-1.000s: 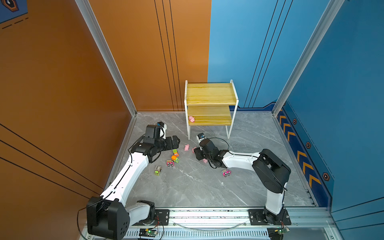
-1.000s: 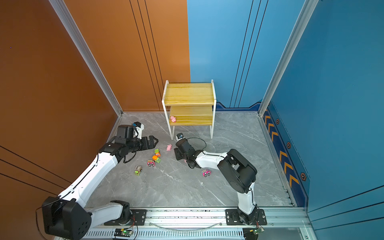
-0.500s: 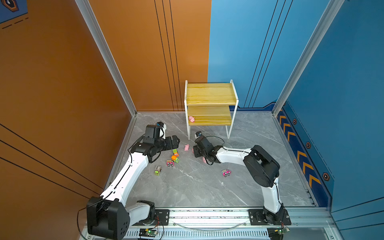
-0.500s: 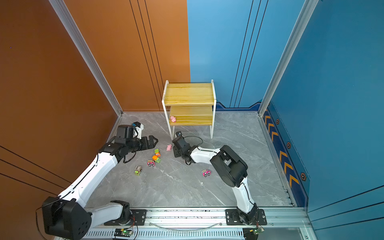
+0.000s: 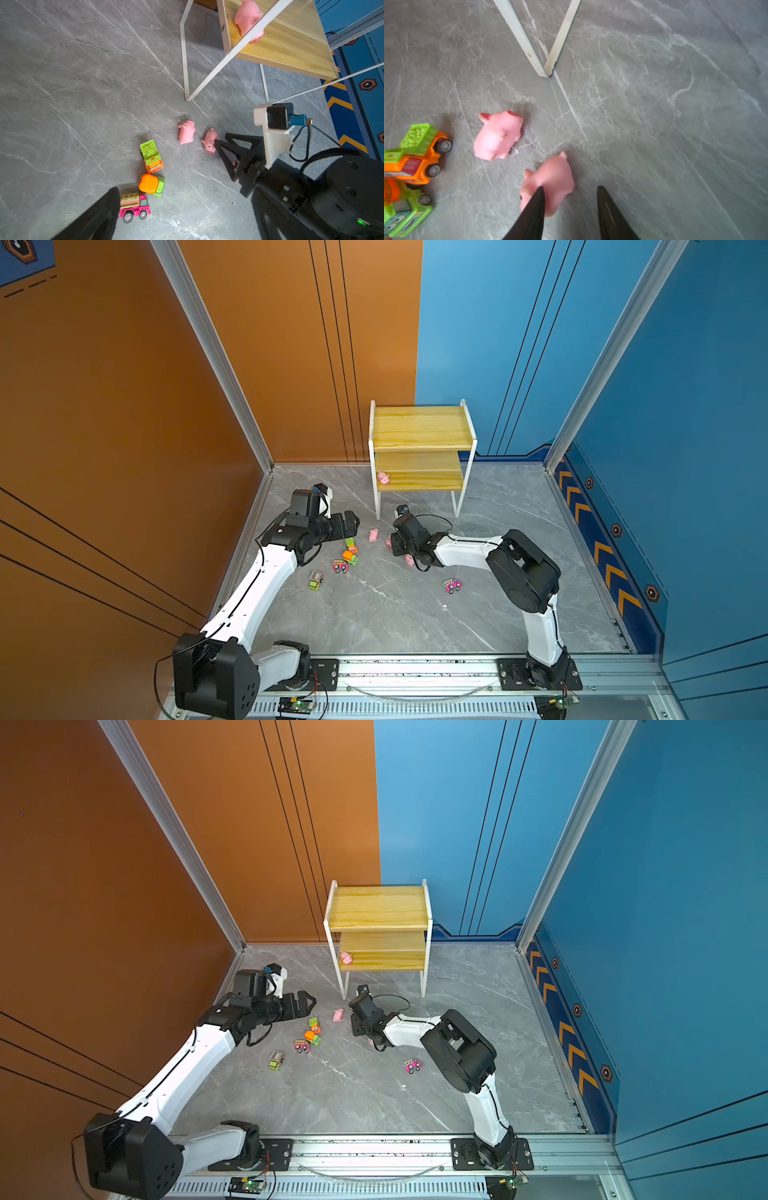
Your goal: Place and organize the plastic toys onto the shelf
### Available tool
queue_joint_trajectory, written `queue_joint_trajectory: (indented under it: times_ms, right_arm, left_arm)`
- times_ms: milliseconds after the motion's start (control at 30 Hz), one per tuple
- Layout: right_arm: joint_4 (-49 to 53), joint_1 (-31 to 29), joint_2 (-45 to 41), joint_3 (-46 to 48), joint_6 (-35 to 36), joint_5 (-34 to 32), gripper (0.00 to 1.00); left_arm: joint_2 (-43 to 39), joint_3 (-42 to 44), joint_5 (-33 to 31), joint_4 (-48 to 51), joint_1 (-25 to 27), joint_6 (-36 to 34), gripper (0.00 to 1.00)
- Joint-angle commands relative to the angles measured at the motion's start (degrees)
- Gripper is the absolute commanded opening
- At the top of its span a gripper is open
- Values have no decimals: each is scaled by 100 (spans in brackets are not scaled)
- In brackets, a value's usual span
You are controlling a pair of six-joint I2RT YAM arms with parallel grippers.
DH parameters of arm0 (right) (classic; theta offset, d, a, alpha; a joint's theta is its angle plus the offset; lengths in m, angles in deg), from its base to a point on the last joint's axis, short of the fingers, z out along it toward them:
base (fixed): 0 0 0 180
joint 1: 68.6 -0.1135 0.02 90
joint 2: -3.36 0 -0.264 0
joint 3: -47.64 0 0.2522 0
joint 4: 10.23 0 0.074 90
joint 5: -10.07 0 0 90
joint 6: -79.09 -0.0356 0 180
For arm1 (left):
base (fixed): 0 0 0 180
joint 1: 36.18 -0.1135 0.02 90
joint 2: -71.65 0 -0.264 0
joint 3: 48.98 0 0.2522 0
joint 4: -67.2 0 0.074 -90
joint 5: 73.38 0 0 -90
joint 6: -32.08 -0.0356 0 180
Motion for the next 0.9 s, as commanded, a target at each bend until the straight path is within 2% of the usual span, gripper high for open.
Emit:
queue_joint_trajectory:
  times_ms: [0,467,633,767,867]
  right_arm:
    - [326,89,-197,308,-90,-117,42]
    - [471,193,-813,527,104,-383,43]
    - [155,95,-1106,667,56,-598,44]
    - [-175,-58,-1135,720,-322,-797,48]
    - [-212,-303,-1080,651,-846,-1318,51]
  left_arm:
    - [20,73,114,-44,-25,7,100]
    - [2,72,108,-39,-18,12,100]
    - [-24,72,117,-44,-24,19,100]
    - [-59,83,86,-55,-26,25,100]
    - [-68,85,95,-70,-40,46,100]
